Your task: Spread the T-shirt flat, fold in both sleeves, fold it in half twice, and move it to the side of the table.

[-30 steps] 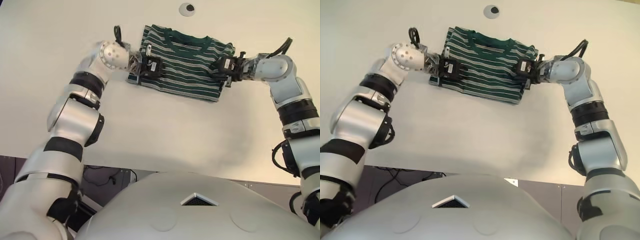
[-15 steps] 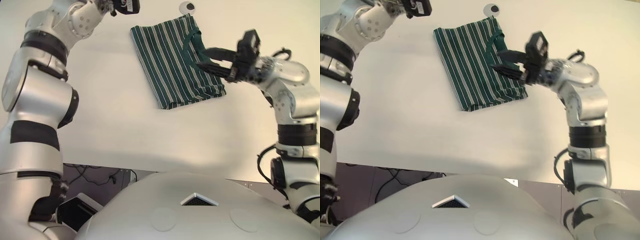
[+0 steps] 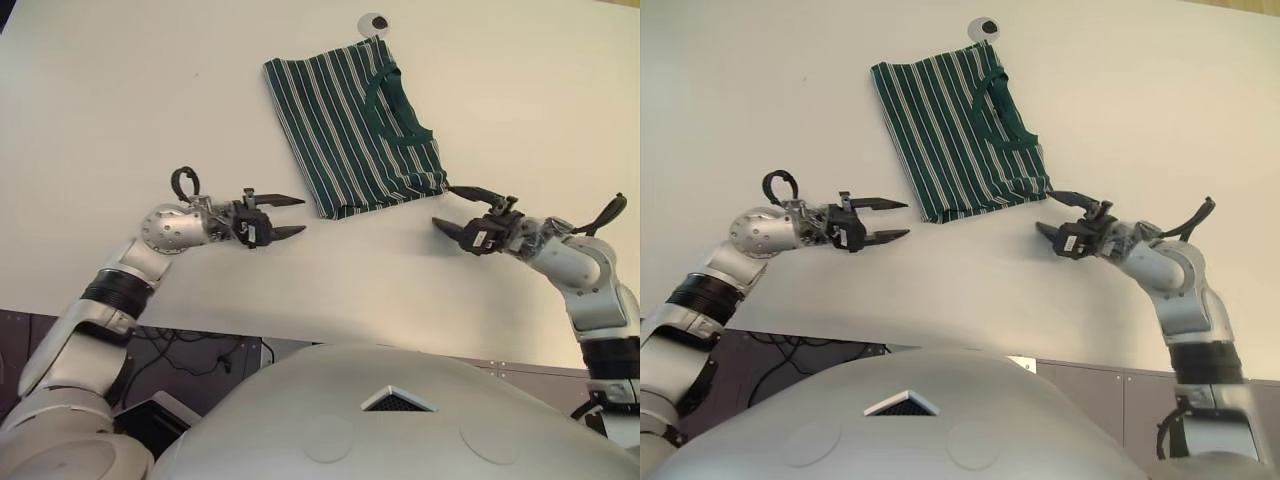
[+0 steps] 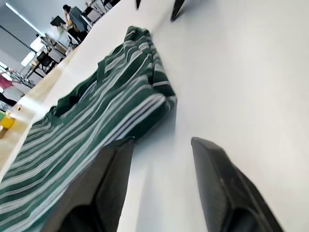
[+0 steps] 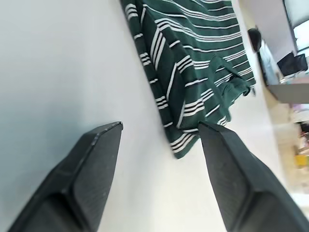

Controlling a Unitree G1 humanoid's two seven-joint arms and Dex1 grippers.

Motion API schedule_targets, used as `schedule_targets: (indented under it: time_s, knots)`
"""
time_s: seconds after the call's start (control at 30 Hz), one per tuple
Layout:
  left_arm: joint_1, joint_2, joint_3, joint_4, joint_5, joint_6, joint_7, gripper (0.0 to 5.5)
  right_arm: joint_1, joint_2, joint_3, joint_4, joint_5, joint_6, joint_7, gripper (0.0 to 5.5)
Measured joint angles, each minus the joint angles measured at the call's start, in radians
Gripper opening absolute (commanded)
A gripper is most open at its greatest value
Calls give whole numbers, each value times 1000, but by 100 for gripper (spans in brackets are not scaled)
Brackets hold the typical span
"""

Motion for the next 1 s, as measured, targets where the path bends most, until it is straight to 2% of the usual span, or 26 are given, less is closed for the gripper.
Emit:
schedule_targets:
  time_s: [0.1, 0.23, 0.47, 0.53, 0.6, 0.67, 0.73, 0.9, 0.97, 1.0]
  knots:
    - [-34, -60, 6, 26, 88, -25, 24, 213, -71, 8, 44, 61, -52, -9, -60, 286]
    - [-100, -127, 10, 99, 180, -47, 62, 147, -152, 8, 105, 124, -86, -7, -78, 208]
    - [-122, -152, 25, 120, 209, -69, 74, 38, -218, 6, 172, 182, -76, -5, -61, 63]
    - [-123, -153, 32, 119, 189, -65, 59, 19, -229, 5, 177, 190, -26, 7, -9, 32]
    - [-113, -151, 34, 99, 111, -18, -11, 10, -226, -5, 179, 171, 105, 57, 116, 1]
    - [-66, -138, 34, 21, -29, 113, -132, 8, -190, -47, 178, 79, 286, 190, 279, 0]
    - [-9, -84, 31, -119, -218, 340, -275, 7, -139, -106, 173, -36, 456, 368, 417, 0]
    - [86, 204, 31, -464, -693, 967, -674, 7, -19, -334, 112, -321, 926, 840, 732, 0]
    - [60, 250, 116, -498, -826, 1177, -728, 7, -61, -421, 5, -437, 1115, 1043, 756, 0]
    - [7, 223, 164, -456, -828, 1194, -687, 7, -130, -413, -20, -446, 1127, 1064, 714, 0]
